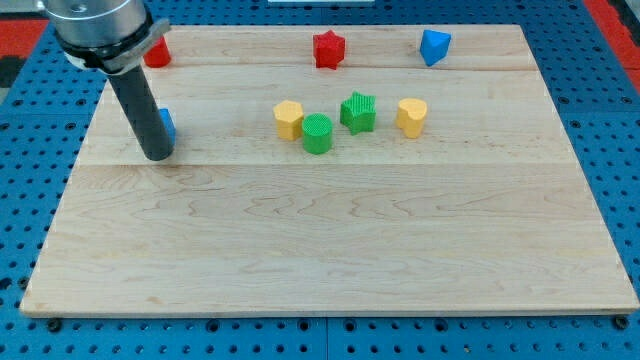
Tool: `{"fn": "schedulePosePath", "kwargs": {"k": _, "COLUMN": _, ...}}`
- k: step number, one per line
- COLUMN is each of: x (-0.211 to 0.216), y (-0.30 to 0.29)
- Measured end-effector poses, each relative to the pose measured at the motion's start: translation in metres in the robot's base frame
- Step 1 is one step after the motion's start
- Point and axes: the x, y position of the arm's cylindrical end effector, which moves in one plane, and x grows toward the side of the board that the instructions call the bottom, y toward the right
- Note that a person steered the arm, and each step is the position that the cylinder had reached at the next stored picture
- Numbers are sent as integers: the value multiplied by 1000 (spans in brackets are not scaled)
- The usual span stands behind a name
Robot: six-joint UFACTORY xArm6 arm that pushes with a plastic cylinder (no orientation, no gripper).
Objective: Push the yellow heart into the green star
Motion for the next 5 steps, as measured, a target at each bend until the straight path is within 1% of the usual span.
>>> {"fn": "schedulePosePath", "kwargs": {"k": 1, "x": 6, "y": 33}}
{"fn": "schedulePosePath", "kwargs": {"k": 2, "x": 5, "y": 49}}
{"fn": "schedulePosePath", "kwargs": {"k": 3, "x": 3, "y": 50}}
{"fn": "schedulePosePath", "kwargs": {"k": 4, "x": -34, "y": 56}}
{"fn": "schedulePosePath", "kwargs": {"k": 5, "x": -41, "y": 59}}
